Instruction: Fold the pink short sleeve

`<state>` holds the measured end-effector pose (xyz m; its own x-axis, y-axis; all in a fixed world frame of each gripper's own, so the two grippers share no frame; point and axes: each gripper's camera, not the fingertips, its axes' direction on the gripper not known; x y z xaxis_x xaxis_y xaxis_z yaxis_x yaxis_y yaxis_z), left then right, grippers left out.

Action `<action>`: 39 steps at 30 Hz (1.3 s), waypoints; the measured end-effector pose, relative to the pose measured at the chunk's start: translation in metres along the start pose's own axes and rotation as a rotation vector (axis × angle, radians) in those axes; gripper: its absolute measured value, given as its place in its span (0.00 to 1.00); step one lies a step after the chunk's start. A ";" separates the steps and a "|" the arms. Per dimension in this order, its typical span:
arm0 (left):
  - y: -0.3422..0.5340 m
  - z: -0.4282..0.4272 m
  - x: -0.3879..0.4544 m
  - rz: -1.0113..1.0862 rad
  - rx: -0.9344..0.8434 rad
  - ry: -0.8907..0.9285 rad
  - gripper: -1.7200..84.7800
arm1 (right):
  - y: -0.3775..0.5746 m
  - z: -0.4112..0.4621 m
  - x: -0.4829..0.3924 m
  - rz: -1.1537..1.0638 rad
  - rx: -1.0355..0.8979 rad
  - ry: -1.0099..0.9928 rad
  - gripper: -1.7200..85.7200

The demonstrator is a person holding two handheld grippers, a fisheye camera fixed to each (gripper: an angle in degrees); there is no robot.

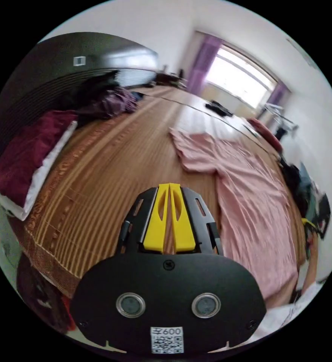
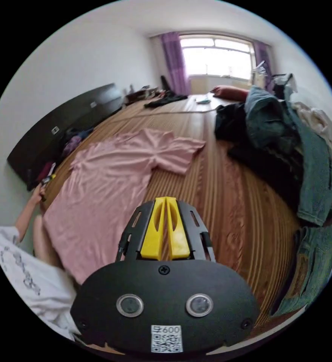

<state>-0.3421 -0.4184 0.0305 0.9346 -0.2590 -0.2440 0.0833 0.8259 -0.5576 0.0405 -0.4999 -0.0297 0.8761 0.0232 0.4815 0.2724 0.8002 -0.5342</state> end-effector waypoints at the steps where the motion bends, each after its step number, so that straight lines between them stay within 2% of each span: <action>1: 0.022 -0.013 0.033 0.074 -0.013 0.011 0.03 | 0.029 -0.006 -0.025 -0.010 0.021 -0.006 0.06; 4: 0.052 -0.036 0.105 0.206 -0.073 0.043 0.03 | 0.072 -0.016 -0.069 0.001 0.024 -0.033 0.08; 7: 0.049 -0.067 0.173 0.324 -0.037 0.140 0.03 | 0.076 -0.039 -0.091 0.021 0.096 -0.129 0.09; 9: 0.038 -0.080 0.209 0.376 -0.050 0.207 0.03 | 0.070 -0.044 -0.104 0.010 0.100 -0.114 0.10; 10: 0.033 -0.086 0.229 0.401 -0.052 0.215 0.03 | 0.064 -0.038 -0.113 0.003 0.041 -0.080 0.10; 13: 0.037 -0.093 0.269 0.427 -0.073 0.176 0.03 | 0.066 -0.011 -0.151 -0.090 -0.148 0.028 0.10; 17: 0.081 -0.101 0.300 0.542 -0.155 -0.005 0.03 | 0.112 -0.009 -0.210 -0.135 -0.075 0.144 0.11; 20: 0.107 -0.127 0.292 0.466 -0.125 -0.039 0.04 | 0.144 -0.012 -0.234 -0.114 -0.043 0.266 0.11; 22: 0.111 -0.151 0.277 0.373 -0.083 0.019 0.05 | 0.151 -0.029 -0.239 -0.067 0.031 0.319 0.11; 24: 0.110 -0.171 0.266 0.295 -0.051 -0.018 0.06 | 0.151 -0.052 -0.232 0.013 0.112 0.376 0.10; 26: 0.110 -0.188 0.250 0.189 -0.043 -0.064 0.09 | 0.152 -0.080 -0.214 0.107 0.186 0.350 0.10; 28: 0.110 -0.200 0.226 0.073 -0.103 -0.063 0.15 | 0.154 -0.102 -0.178 0.196 0.166 0.220 0.09; 31: 0.111 -0.209 0.213 0.080 -0.152 0.078 0.15 | 0.166 -0.120 -0.138 0.291 0.164 0.108 0.08; 34: 0.108 -0.212 0.211 0.054 -0.197 0.124 0.12 | 0.169 -0.122 -0.125 0.289 0.071 0.099 0.07; 39: 0.090 -0.226 0.223 0.044 -0.260 0.131 0.13 | 0.162 -0.117 -0.130 0.259 -0.007 0.129 0.06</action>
<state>-0.2044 -0.5152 -0.2535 0.8813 -0.3022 -0.3634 -0.0638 0.6859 -0.7249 0.0175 -0.4435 -0.2597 0.9601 0.1498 0.2362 0.0350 0.7735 -0.6328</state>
